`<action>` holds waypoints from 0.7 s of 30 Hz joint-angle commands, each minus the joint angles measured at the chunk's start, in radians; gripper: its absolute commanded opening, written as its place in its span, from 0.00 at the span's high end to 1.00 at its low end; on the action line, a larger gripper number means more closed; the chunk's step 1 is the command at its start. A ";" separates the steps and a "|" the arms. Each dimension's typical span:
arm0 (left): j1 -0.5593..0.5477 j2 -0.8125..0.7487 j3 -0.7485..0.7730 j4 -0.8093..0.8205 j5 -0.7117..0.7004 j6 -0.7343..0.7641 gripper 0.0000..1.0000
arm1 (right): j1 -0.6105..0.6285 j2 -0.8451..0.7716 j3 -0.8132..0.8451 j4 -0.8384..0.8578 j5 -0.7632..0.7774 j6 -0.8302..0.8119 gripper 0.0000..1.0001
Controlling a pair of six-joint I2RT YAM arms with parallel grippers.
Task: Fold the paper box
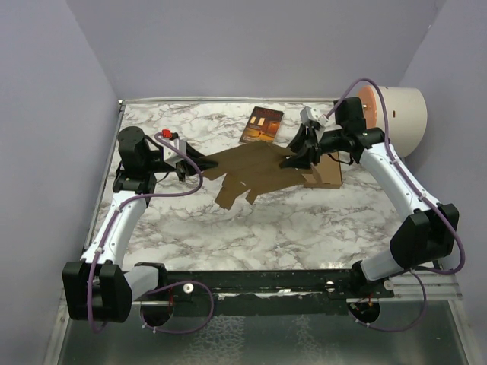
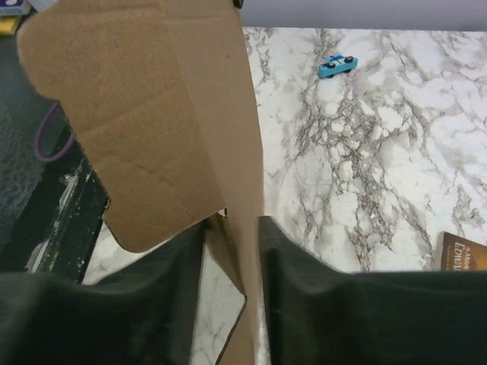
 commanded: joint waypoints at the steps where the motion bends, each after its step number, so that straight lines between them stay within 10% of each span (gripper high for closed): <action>1: -0.009 -0.017 -0.007 0.002 -0.026 0.018 1.00 | 0.006 -0.008 0.006 -0.017 0.060 -0.017 0.53; 10: 0.019 -0.008 -0.003 0.010 -0.136 -0.023 1.00 | -0.174 -0.084 -0.022 0.037 0.004 0.052 0.17; 21: 0.032 -0.006 -0.014 0.153 -0.205 -0.243 1.00 | -0.366 -0.186 -0.231 0.466 -0.120 0.415 0.14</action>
